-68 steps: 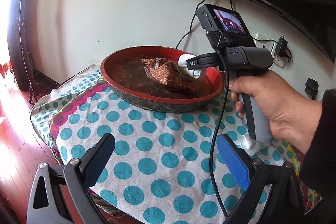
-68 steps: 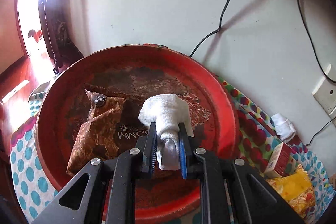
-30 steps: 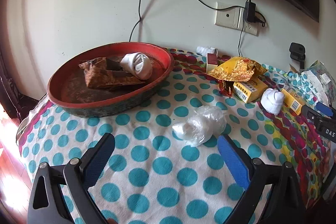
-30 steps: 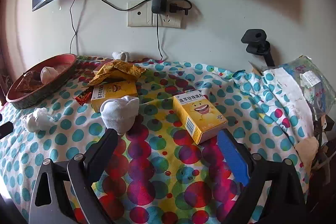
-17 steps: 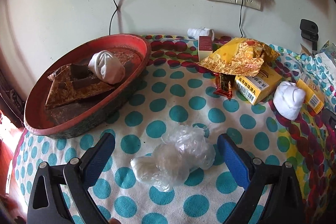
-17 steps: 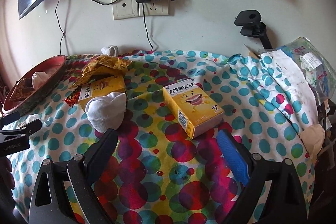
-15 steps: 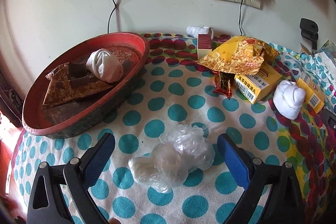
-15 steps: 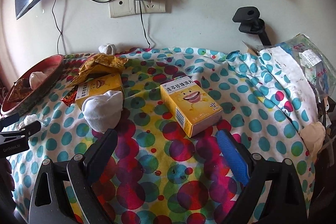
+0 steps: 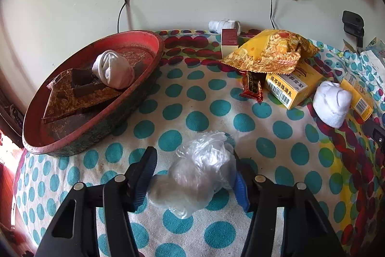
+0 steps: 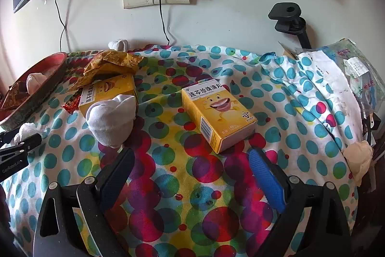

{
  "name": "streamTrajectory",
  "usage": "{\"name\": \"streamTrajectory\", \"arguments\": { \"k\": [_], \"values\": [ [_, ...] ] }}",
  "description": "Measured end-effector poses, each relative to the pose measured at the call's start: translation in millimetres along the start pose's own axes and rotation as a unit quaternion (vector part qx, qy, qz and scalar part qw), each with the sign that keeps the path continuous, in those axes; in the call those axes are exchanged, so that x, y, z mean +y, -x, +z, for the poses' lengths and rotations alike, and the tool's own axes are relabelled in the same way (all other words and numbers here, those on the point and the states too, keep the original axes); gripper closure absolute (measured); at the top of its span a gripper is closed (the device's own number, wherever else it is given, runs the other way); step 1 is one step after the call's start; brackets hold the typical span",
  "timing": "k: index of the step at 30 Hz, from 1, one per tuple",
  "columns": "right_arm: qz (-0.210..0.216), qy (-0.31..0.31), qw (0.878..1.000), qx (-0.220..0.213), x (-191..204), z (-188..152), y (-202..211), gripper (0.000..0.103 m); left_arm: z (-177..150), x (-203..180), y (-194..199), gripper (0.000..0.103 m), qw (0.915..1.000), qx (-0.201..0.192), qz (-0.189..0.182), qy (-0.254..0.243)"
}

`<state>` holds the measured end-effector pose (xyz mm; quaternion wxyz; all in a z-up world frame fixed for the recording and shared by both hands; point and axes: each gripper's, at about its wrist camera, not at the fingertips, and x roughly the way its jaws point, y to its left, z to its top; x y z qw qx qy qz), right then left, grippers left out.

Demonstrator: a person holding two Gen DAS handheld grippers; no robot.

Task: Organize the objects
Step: 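Reach for and grasp the clear plastic bag with the left gripper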

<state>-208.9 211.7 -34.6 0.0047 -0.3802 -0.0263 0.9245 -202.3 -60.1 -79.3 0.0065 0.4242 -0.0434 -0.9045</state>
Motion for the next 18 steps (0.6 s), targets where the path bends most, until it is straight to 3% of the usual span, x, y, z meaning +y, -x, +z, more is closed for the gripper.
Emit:
{"name": "streamTrajectory", "arguments": {
  "k": [18],
  "values": [
    [-0.010, 0.032, 0.999, 0.008, 13.1, 0.2, -3.8, 0.008, -9.3, 17.1, 22.9, 0.054, 0.9999, -0.010, 0.008, 0.007]
  ]
}}
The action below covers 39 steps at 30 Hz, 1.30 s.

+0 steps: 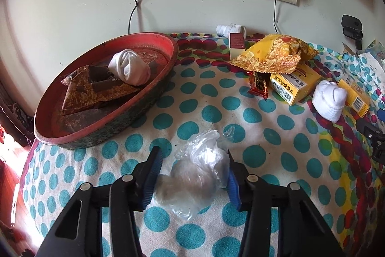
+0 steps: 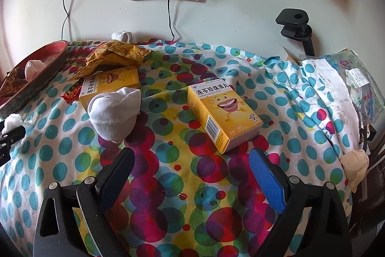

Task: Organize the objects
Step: 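Reach for and grasp the clear plastic bag with the left gripper, then carry the plastic bag into the red tray and release it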

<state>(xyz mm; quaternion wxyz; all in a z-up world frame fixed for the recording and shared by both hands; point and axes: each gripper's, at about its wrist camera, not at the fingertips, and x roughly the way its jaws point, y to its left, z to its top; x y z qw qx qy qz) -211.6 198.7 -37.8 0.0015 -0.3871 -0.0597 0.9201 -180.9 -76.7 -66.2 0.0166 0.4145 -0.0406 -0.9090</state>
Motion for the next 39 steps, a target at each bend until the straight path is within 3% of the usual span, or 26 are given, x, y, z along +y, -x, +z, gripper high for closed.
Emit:
{"name": "streamTrajectory", "arguments": {
  "k": [7, 13, 18, 25, 28, 39],
  "values": [
    [0.002, 0.014, 1.000, -0.006, 5.4, -0.7, 3.3, 0.008, 13.4, 20.7, 19.8, 0.054, 0.9993, -0.026, 0.025, 0.002],
    [0.004, 0.023, 1.000, -0.011, 9.1, -0.1, 5.3, 0.008, 68.4, 64.6, 16.1, 0.054, 0.9958, -0.056, 0.066, 0.031],
    [0.027, 0.023, 0.999, -0.004, 9.1, 0.5, 2.9, 0.008, 107.3, 103.4, -6.9, 0.054, 0.9921, -0.059, 0.091, 0.063],
    [0.011, 0.017, 1.000, -0.005, 7.8, -0.7, 3.1, 0.008, 137.2, 140.9, -52.2, 0.054, 0.9891, -0.048, 0.111, 0.084],
    [0.009, 0.024, 1.000, -0.004, 10.3, -0.7, 2.7, 0.006, 143.4, 153.9, -70.6, 0.054, 0.9876, -0.033, 0.111, 0.107],
    [0.002, 0.048, 0.999, -0.005, 20.5, -1.3, 2.9, 0.005, 138.8, 157.0, -101.4, 0.054, 0.9855, -0.020, 0.134, 0.103]
  ]
}}
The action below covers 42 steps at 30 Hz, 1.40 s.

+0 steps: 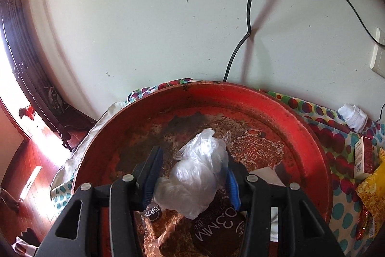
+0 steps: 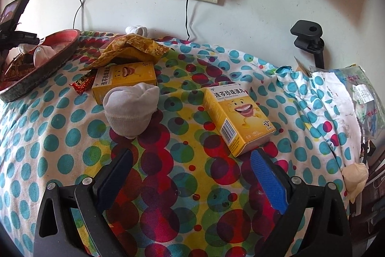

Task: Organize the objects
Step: 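Carry the plastic bag into the red tray and release it, then grasp the white knit sock with the right gripper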

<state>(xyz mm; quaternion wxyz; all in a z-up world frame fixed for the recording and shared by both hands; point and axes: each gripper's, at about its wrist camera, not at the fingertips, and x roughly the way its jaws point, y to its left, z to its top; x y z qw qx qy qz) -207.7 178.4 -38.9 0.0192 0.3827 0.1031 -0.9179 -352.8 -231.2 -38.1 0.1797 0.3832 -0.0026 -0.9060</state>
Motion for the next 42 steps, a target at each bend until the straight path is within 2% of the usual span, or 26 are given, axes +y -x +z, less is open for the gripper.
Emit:
{"name": "streamTrajectory", "arguments": {
  "k": [4, 8, 10, 12, 17, 24, 27, 31, 35, 38, 40, 42],
  "values": [
    [-0.004, 0.019, 1.000, 0.001, 7.5, 0.0, -0.2, 0.005, 3.2, 5.3, -19.2, 0.056, 0.9996, 0.023, 0.015, 0.009],
    [-0.008, 0.032, 0.999, -0.001, 12.9, -0.3, 0.8, 0.005, 6.2, 18.1, -32.1, 0.056, 0.9983, 0.047, 0.010, 0.033],
    [-0.012, 0.036, 0.999, 0.005, 14.6, 0.1, -1.6, 0.005, 5.4, 20.3, -35.3, 0.044, 0.9981, 0.053, 0.013, 0.028],
    [-0.013, 0.038, 0.999, 0.007, 15.7, 0.3, -3.1, 0.005, 4.6, 25.7, -33.3, 0.016, 0.9980, 0.050, 0.004, 0.039],
    [-0.017, 0.048, 0.999, 0.004, 19.4, -0.8, -2.0, 0.004, 0.8, 22.3, -12.8, 0.013, 0.9996, 0.020, 0.005, 0.017],
    [-0.016, 0.079, 0.997, 0.008, 32.0, -2.2, -3.7, 0.004, -20.7, 20.7, 57.8, 0.012, 0.9990, -0.025, -0.034, 0.017],
    [-0.018, 0.086, 0.996, -0.001, 35.2, -2.8, -0.1, 0.004, -46.0, 22.3, 104.3, 0.012, 0.9972, -0.050, -0.054, 0.011],
    [0.005, 0.087, 0.996, -0.025, 34.7, -3.5, 9.7, 0.004, -96.3, 23.1, 163.2, 0.012, 0.9942, -0.070, -0.081, 0.001],
    [0.007, 0.090, 0.995, -0.031, 46.5, 4.3, 13.1, 0.005, -137.1, 22.2, 199.8, 0.012, 0.9915, -0.084, -0.099, -0.003],
    [0.013, 0.072, 0.997, -0.020, 54.6, 18.6, 5.1, 0.009, -154.4, 14.3, 210.0, 0.012, 0.9906, -0.085, -0.106, -0.015],
    [0.019, 0.062, 0.998, -0.008, 58.3, 26.8, -4.0, 0.021, -163.8, 11.3, 210.1, 0.012, 0.9904, -0.080, -0.112, -0.013],
    [0.017, 0.039, 0.999, 0.014, 57.0, 32.4, -16.7, 0.044, -171.4, 3.5, 204.7, 0.012, 0.9900, -0.068, -0.122, -0.019]
  ]
}}
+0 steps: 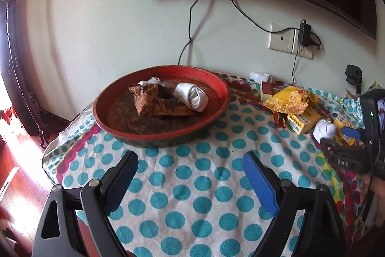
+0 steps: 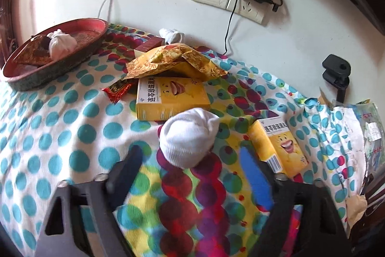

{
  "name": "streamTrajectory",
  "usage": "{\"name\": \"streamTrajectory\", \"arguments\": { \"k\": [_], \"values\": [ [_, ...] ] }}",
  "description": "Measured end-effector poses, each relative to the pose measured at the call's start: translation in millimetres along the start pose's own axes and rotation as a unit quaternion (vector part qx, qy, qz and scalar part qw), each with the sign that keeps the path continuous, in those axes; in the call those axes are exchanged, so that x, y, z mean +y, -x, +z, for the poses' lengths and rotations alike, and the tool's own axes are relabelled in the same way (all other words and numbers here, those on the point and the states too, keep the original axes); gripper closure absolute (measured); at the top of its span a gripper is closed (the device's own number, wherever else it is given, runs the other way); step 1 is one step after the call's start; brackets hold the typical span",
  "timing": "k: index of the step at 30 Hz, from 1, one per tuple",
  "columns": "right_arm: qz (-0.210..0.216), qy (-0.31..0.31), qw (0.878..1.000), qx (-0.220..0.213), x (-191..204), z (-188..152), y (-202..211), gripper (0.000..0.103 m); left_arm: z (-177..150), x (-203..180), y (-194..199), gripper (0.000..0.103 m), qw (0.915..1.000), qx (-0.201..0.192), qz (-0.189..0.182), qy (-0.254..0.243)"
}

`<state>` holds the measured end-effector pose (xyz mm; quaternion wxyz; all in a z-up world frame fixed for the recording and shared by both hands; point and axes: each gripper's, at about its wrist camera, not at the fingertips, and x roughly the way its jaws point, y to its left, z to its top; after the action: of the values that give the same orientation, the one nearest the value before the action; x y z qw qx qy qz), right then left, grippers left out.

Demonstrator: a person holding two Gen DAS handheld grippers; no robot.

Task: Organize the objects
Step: 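Grasp the white knit sock with the right gripper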

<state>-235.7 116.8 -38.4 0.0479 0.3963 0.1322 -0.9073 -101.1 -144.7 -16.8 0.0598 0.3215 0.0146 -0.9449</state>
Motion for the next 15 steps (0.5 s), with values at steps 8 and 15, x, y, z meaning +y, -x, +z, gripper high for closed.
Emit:
{"name": "streamTrajectory", "arguments": {
  "k": [8, 15],
  "values": [
    [0.017, -0.019, 1.000, 0.015, 1.1, 8.3, -25.6, 0.059, -13.1, -12.0, -8.6, 0.012, 0.9997, 0.003, -0.019, -0.013],
    [0.023, -0.028, 0.999, -0.004, -5.4, 6.6, -17.3, 0.064, -17.3, -15.0, -12.3, 0.012, 0.9995, 0.008, -0.023, -0.020]
  ]
}}
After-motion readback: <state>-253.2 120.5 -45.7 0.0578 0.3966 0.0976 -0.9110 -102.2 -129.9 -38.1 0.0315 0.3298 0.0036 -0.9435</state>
